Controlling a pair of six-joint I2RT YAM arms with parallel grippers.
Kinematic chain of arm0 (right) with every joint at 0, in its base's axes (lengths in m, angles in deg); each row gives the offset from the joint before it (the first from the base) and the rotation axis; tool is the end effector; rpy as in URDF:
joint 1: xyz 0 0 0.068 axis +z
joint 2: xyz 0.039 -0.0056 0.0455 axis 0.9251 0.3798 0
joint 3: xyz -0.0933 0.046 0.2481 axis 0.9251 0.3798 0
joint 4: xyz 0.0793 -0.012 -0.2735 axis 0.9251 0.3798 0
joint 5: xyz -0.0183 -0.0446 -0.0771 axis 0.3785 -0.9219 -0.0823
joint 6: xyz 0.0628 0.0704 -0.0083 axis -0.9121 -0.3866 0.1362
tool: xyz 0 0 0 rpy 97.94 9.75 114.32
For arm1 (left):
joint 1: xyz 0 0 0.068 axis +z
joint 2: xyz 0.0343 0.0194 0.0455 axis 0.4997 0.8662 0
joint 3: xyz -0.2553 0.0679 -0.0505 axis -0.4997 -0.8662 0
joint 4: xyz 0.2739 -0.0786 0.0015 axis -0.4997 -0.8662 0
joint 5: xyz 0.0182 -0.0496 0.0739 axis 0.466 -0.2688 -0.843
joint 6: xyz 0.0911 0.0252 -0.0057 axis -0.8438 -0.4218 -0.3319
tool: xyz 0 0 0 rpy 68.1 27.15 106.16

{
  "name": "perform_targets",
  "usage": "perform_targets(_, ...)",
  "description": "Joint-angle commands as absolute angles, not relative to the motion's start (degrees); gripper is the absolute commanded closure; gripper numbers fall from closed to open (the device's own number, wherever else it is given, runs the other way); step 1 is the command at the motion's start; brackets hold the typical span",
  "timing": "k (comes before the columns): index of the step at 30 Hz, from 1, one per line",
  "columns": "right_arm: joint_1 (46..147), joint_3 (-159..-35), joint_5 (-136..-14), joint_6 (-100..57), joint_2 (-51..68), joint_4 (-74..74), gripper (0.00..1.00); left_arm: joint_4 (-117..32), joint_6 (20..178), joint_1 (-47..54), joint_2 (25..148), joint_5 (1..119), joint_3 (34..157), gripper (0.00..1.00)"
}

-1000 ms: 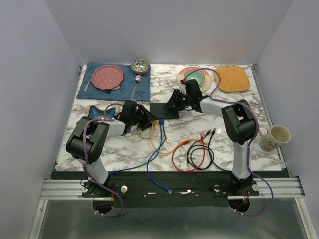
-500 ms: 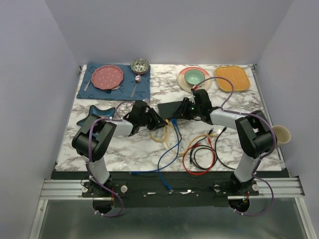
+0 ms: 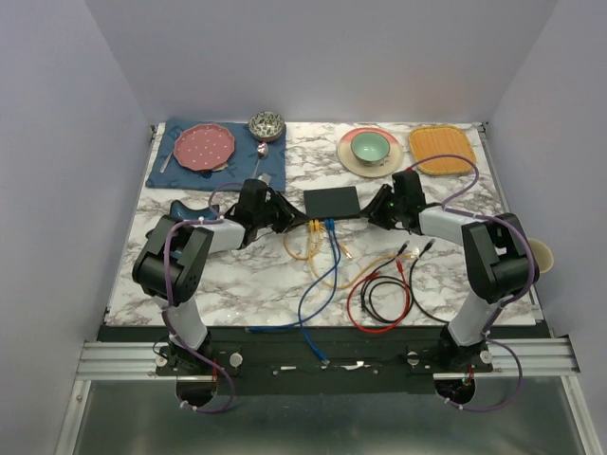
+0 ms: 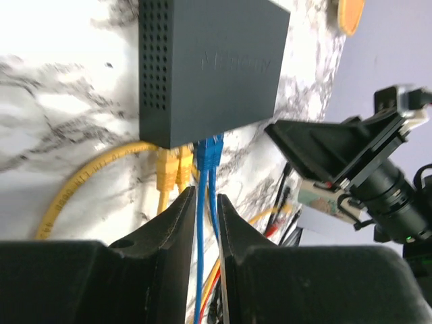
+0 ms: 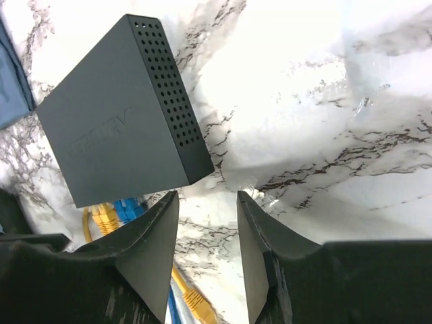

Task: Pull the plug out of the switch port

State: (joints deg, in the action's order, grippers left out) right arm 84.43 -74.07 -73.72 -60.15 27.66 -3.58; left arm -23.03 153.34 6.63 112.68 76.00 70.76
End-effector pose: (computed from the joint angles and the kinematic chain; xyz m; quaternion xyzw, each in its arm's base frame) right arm 0.3846 0.1289 0.0991 0.2015 0.8986 0.2566 0.2935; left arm 0.3598 -0.1933 0.1032 -0.2151 0.8357 -0.4606 0.2080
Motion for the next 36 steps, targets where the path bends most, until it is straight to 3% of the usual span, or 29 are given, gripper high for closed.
perform_targets(1, 84.64, -76.15, -78.28, -60.06, 30.01, 0.63, 0.51, -23.58, 152.6, 8.71, 112.0, 77.39, 71.49, 0.74)
perform_targets(10, 84.56, -83.72, -75.65, -59.53, 36.97, 3.01, 0.51, -24.28, 153.56, 9.06, 112.09, 77.66, 69.64, 0.73)
perform_targets(22, 90.7, -67.82, -68.88, -59.8, 27.31, -2.97, 0.57, -26.92, 153.92, 8.97, 111.21, 75.02, 66.03, 0.69)
perform_targets(31, 94.05, -64.03, -75.37, -53.47, 20.62, 1.95, 0.48, -26.31, 154.79, 8.97, 109.36, 74.93, 63.66, 0.64)
perform_targets(36, 95.37, -65.69, -76.62, -51.79, 24.56, 4.59, 0.53, -25.87, 155.23, 8.89, 109.8, 75.19, 63.31, 0.64)
